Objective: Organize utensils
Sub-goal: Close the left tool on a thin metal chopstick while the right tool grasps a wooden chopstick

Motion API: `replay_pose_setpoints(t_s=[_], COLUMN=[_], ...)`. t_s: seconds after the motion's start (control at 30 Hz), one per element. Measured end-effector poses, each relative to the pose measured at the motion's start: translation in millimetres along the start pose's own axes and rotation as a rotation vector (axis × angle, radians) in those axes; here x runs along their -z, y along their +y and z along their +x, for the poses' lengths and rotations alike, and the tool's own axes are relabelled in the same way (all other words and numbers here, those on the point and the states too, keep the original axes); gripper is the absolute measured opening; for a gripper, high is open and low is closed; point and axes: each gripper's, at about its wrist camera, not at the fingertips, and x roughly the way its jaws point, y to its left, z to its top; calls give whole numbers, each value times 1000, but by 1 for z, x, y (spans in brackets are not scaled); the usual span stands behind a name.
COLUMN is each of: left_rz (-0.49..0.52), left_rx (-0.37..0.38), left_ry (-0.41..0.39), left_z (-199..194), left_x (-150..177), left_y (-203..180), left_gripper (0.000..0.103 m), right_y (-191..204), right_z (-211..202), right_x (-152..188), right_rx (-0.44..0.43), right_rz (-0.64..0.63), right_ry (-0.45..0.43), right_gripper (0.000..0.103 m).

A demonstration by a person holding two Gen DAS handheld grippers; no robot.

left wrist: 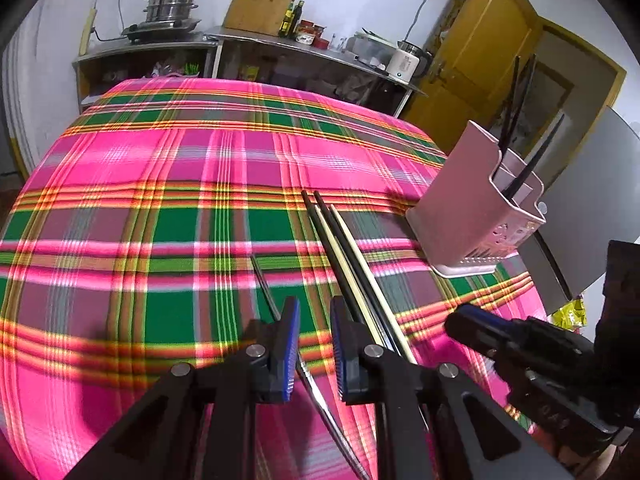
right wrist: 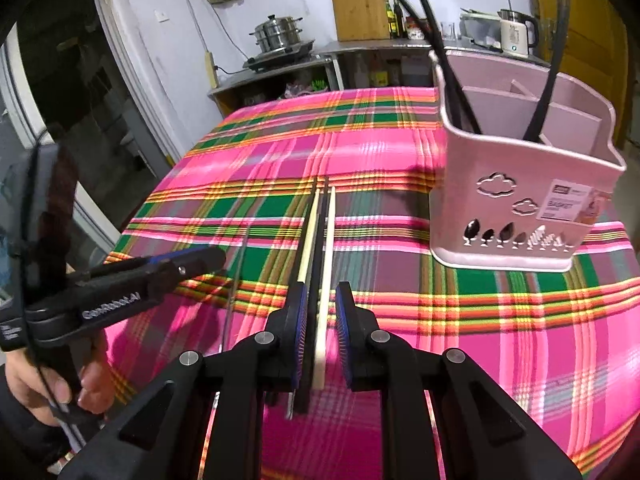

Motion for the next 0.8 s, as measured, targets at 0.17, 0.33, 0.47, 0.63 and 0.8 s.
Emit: replay_pose_setpoints(t_s=[0.17,0.33,0.47,0.63,0.8], left_rz=[-13,-32,-37,-40,-7], left_rx=[-44,-73,-77,-77,-100], left_ry=[22,45,51,49,30], left_z=[12,22,27,32,36], left_x=[-1,0,1,1,0], left_y=[9,19,21,21,16], left_gripper=[15,15,15,15,15], right_y=[-3,-5,-6,-7,-7], right_z=[21,42,49,54,62], right_x=[-3,-8,-13,-18,-24], right_rx=[0,-1,-1,5,17], right_rz=[-10,-10,-12,-14,-22], right_ry=[35,60,62,63,69], right_gripper=[15,15,15,15,15])
